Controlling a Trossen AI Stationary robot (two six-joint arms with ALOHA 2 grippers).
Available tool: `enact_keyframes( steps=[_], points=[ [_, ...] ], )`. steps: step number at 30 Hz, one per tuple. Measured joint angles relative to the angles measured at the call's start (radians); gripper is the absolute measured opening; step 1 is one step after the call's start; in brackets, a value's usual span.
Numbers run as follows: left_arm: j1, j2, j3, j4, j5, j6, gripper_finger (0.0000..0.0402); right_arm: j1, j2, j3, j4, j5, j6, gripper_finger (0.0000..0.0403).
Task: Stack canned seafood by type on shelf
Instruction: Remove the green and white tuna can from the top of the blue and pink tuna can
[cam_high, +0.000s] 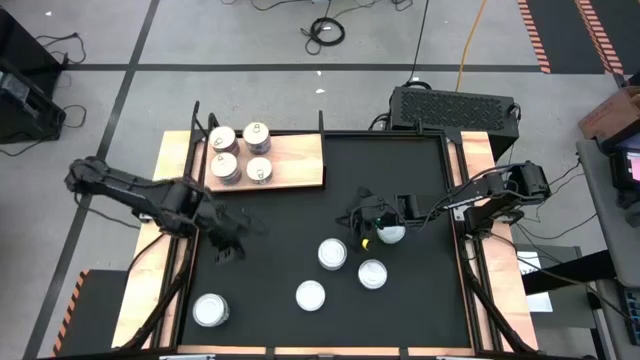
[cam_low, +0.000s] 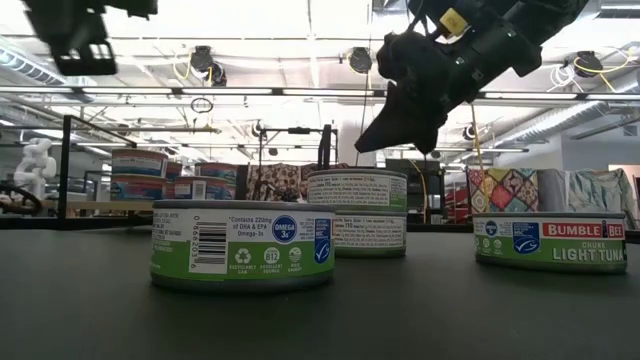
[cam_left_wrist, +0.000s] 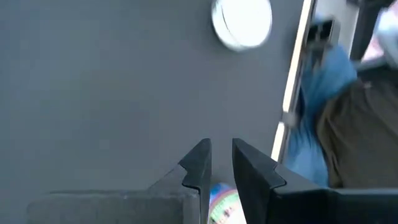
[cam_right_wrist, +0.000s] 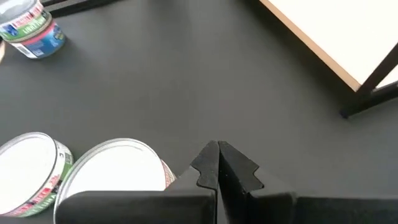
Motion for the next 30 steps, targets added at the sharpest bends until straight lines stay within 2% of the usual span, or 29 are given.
enact_keyframes(
  steps=[9,12,21,30],
  points=[
    [-0.225,0.105,0.000,0.059,0.088,-0.186,0.0066,0.000,0.000,0.000,0.062,-0.026,-0.038,0.0000],
    [-0.294,0.107,0.000,0.065,0.084,-0.261,0.0066,0.000,0.000,0.000,0.118,-0.094,-0.062,0.0000],
    [-0.491,0.095,0.000,0.029,0.041,-0.547,0.0060,0.075,0.000,0.004,0.304,-0.233,-0.154,0.0000],
    [-0.682,0.094,0.000,-0.042,-0.087,-0.722,0.0010,0.220,0.045,0.183,0.159,-0.220,-0.201,0.0000]
  ],
)
